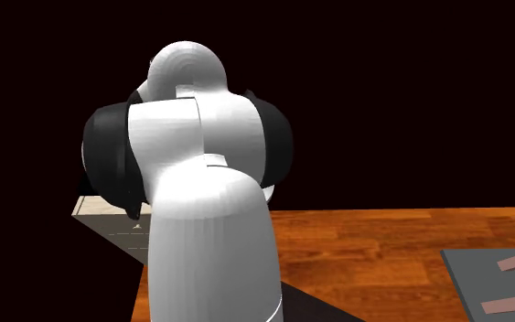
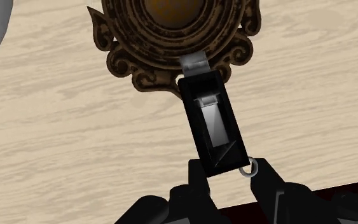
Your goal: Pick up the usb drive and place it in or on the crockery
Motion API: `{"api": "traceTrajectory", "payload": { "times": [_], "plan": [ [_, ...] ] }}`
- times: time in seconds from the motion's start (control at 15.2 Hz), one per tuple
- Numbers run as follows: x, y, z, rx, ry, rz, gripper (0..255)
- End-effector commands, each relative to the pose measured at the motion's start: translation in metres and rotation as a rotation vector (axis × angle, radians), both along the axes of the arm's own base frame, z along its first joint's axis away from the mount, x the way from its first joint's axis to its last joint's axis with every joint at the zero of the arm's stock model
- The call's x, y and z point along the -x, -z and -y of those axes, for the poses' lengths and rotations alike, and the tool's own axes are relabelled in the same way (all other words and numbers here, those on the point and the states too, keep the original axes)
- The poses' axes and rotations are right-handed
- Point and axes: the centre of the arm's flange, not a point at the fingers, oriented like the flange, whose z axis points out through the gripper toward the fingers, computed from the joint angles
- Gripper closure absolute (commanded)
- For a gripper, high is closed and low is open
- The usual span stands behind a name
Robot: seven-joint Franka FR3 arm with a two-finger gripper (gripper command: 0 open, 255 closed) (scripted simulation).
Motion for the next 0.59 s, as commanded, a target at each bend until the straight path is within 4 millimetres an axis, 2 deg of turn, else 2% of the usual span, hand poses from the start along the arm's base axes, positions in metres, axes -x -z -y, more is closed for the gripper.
{"api": "traceTrajectory", "payload": {
  "times": [0.0,0.53],
  "plan": [
    [0.001,-0.011,0.001,0.000,0.000,0.000,255],
    [0.001,-0.053,0.001,0.000,0.000,0.000,255]
  ]
}}
